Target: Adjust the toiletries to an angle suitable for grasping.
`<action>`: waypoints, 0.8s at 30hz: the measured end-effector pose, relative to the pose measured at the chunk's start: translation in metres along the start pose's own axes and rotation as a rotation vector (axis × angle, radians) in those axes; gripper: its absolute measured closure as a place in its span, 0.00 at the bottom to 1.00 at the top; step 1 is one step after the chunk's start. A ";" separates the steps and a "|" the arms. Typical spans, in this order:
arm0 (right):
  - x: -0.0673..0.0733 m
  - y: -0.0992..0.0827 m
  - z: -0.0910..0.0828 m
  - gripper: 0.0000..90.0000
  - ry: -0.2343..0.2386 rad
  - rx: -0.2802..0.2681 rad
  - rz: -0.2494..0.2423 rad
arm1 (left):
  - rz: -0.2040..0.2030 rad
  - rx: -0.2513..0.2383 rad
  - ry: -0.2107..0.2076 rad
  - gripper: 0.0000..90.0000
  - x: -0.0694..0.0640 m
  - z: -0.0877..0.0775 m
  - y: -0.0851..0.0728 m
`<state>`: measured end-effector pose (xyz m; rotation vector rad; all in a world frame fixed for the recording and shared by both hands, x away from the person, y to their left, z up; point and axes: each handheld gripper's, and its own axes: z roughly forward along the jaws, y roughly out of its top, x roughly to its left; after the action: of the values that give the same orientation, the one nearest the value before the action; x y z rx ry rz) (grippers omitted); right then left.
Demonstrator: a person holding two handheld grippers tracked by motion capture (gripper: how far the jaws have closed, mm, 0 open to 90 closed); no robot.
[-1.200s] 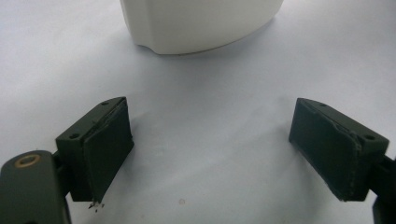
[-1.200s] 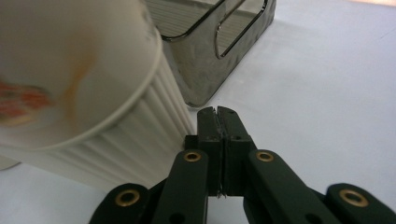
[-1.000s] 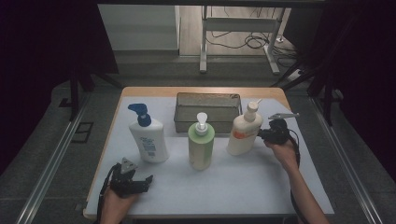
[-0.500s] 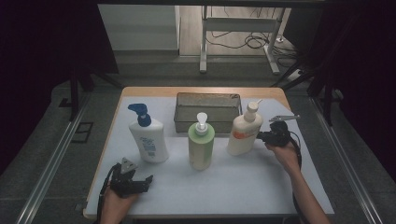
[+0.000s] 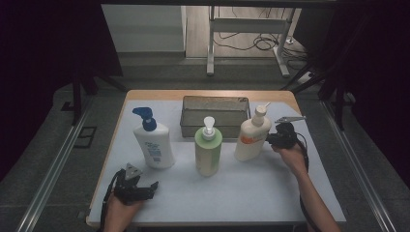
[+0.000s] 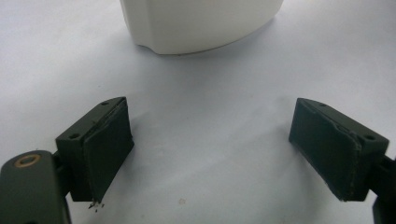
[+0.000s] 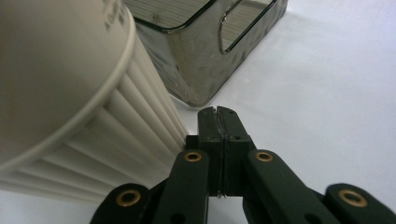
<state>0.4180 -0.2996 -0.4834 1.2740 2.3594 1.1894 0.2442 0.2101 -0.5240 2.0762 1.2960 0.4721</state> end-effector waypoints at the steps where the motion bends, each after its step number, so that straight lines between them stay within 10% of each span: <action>1: 0.000 -0.001 0.000 0.99 0.003 0.000 -0.002 | 0.000 0.000 0.000 0.14 0.000 0.000 0.000; 24: 0.018 -0.019 -0.011 0.99 0.059 0.002 -0.036 | 0.000 0.000 0.000 0.14 0.000 0.000 0.000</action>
<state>0.3901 -0.2977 -0.4871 1.2082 2.4143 1.2312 0.2442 0.2101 -0.5240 2.0765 1.2962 0.4724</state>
